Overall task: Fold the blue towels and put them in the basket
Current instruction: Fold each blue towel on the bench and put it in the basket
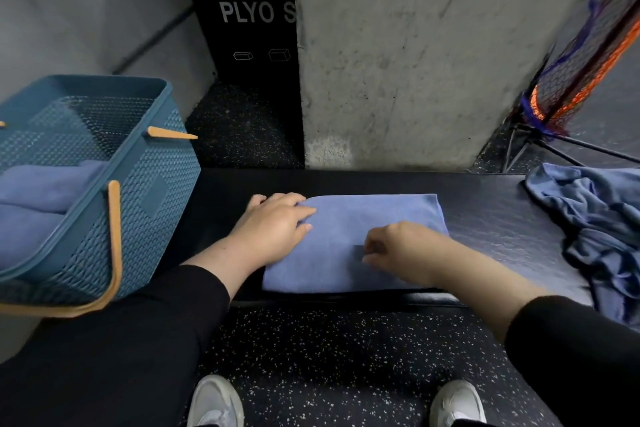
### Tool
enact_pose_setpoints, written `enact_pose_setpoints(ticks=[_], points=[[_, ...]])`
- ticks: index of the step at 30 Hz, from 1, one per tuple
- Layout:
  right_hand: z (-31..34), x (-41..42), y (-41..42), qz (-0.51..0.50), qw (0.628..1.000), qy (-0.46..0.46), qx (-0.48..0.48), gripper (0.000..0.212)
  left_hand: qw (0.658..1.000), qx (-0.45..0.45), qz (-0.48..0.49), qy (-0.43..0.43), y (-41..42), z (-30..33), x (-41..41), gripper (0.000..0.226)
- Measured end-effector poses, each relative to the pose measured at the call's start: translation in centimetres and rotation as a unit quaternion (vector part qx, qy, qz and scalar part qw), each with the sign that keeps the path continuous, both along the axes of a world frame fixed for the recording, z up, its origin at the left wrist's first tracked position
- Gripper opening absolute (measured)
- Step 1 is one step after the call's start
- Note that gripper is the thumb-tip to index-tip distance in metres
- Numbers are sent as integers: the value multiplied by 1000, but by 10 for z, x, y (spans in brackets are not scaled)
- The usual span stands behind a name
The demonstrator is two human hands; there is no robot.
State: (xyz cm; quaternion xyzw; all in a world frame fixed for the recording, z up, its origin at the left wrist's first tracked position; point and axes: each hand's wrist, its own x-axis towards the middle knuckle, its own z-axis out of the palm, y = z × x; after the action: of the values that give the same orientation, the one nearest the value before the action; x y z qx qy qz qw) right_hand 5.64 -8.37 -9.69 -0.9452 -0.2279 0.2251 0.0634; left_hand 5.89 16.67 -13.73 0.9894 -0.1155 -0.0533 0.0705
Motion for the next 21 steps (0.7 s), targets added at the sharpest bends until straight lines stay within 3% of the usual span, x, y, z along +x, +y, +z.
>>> enact_pose_setpoints(ticks=[3, 7, 10, 13, 16, 19, 21], points=[[-9, 3, 1, -29, 998, -50, 10, 32, 999, 23, 28, 1, 3, 1, -1, 32], [-20, 7, 2, -27, 993, -107, -47, 46, 996, 74, 43, 1, 9, 8, -7, 33], [-31, 10, 2, -18, 990, -127, -60, 53, 997, 9, 14, 69, 13, 15, -17, 46], [-38, 14, -1, -41, 985, -170, 2, 46, 995, -48, -12, 82, 21, 17, -28, 52], [-38, 12, -3, -16, 962, -273, 28, 27, 995, -80, -54, 11, 30, 13, -32, 19], [-36, 1, -5, 61, 947, -298, 103, 15, 995, -35, -93, 30, 35, 3, -32, 38], [-34, -11, -10, 118, 951, -240, 157, 25, 995, -26, -92, 39, 36, 1, -32, 41]])
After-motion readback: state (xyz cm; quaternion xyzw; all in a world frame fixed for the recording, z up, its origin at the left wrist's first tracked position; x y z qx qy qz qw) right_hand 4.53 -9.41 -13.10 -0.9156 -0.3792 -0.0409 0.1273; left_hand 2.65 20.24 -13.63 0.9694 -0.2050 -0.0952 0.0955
